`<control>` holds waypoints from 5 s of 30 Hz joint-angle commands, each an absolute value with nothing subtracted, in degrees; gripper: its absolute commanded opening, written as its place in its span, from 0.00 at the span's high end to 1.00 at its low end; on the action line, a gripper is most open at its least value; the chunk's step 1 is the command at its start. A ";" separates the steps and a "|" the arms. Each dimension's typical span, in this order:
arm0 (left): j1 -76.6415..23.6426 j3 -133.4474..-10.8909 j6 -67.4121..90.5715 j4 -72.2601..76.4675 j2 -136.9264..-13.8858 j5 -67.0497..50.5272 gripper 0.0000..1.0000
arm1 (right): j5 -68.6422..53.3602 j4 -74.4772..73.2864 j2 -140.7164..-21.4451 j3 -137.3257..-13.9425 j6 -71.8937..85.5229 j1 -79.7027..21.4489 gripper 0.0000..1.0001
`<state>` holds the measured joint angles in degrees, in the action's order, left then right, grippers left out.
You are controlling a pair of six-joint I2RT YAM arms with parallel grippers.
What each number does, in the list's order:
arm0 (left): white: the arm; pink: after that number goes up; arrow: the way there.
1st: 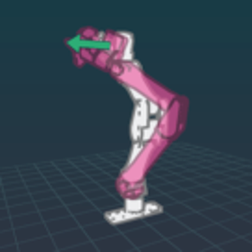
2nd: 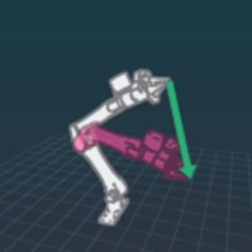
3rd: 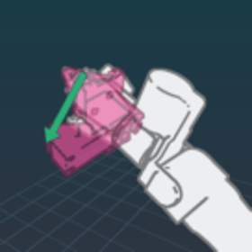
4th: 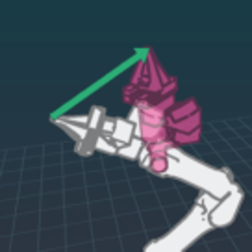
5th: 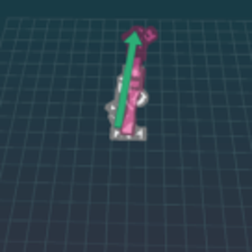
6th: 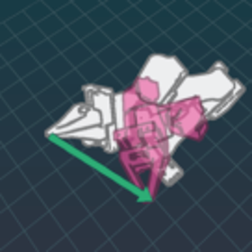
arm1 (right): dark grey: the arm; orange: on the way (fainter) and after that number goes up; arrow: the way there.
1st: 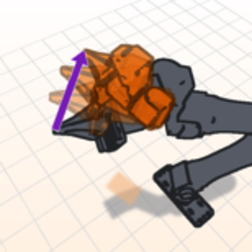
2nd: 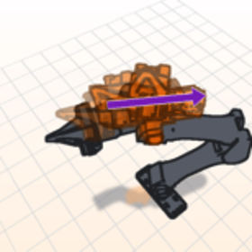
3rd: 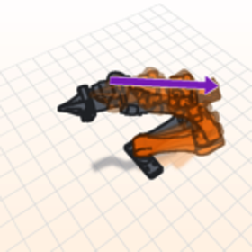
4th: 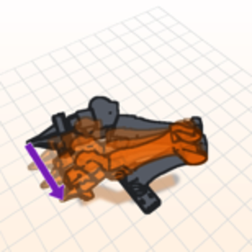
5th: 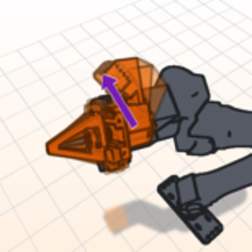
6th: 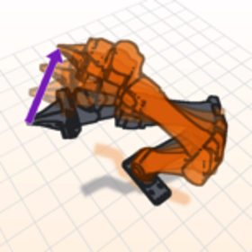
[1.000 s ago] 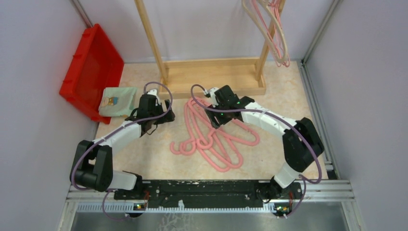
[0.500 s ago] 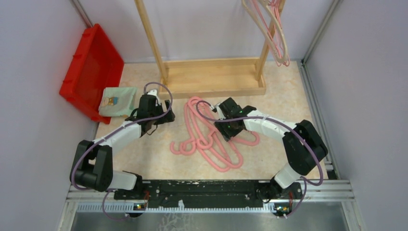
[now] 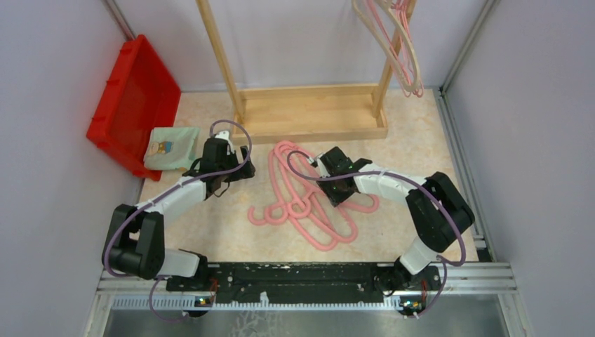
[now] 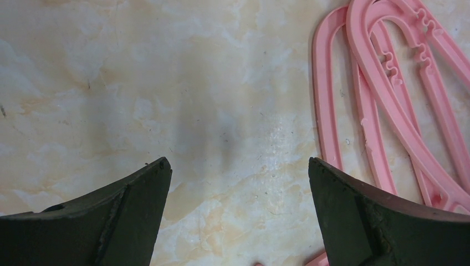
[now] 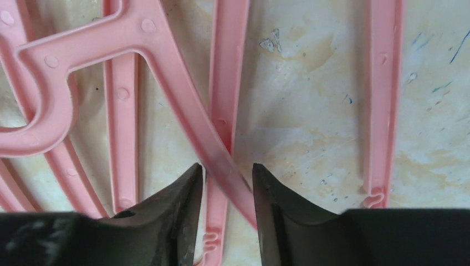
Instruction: Organize the hangers
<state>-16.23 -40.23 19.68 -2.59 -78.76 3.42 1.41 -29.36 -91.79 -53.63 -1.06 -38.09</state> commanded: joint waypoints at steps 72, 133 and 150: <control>-15.98 -37.95 21.18 -4.50 -70.40 6.22 0.01 | -6.00 -33.01 -84.57 -109.47 24.00 -33.70 1.00; -15.86 -37.50 20.18 -5.01 -72.10 7.79 0.01 | -13.12 -21.19 -105.49 -126.79 53.11 -18.90 0.36; -15.97 -40.50 20.72 -4.13 -76.87 5.80 0.00 | 10.17 -34.53 -74.78 -97.21 14.67 -36.85 0.33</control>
<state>-16.23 -38.24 20.75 -5.19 -75.94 6.79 1.91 -27.97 -80.73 -103.74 25.12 -33.19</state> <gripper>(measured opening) 0.997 0.672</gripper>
